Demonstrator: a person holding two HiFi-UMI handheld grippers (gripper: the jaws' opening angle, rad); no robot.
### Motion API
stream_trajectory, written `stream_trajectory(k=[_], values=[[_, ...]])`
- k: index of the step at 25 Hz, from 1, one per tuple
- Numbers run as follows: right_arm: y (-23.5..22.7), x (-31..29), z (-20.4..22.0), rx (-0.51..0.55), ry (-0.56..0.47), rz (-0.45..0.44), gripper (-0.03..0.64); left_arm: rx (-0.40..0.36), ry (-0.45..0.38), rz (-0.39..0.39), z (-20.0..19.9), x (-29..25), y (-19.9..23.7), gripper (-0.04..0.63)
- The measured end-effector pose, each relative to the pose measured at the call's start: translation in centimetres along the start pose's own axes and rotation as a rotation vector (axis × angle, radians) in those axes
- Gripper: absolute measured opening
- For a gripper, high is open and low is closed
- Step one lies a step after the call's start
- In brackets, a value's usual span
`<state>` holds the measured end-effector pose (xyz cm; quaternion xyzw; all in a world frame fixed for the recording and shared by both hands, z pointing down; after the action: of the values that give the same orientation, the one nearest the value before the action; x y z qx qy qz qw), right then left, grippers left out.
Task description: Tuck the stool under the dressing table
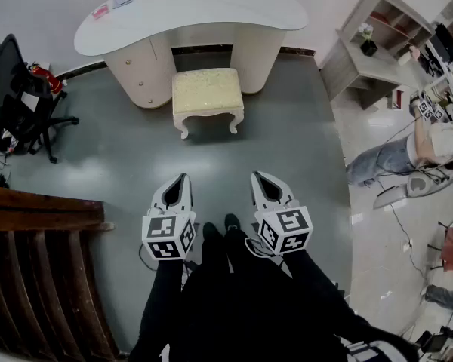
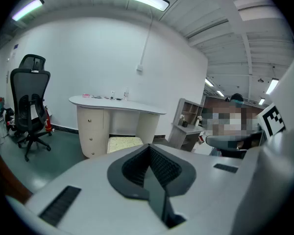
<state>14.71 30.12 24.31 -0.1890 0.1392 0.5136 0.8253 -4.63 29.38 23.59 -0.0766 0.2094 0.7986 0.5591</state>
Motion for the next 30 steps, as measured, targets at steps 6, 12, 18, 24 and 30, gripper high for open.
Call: stream_trajectory(k=[6,12,18,24,30], values=[[0.3,-0.1,-0.4,0.021,-0.012,0.006,0.005,0.009,0.012,-0.004,0.7,0.1,0.6,0.008],[-0.2,-1.1,0.5,-0.009,0.019,0.025,0.005,0.033,0.021,-0.009,0.9,-0.1,1.4,0.008],[-4.2,-3.0,6.1,-0.196,0.195,0.16,0.005,0.061,0.124,-0.036,3.5,-1.8,4.1,0.008],[-6.3,-4.0,9.4,-0.169,0.338,0.232,0.005,0.11,0.207,-0.066,6.2,-3.2,7.4,0.008],[-6.3,-5.4,9.3,-0.143,0.393,0.263,0.005,0.156,0.248,-0.098,7.2,-4.1,10.1,0.008]])
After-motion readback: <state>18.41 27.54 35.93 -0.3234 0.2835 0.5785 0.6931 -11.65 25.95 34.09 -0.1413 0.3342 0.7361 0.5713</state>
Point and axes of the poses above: the fingertips, and each gripper's own axes: x backward along the fingers, y to its left, z out of its underside, the point moved 3 cm from there along x, backward along the fingers, and after that the axes turned 1 degree about z, right-handed, at the moved point
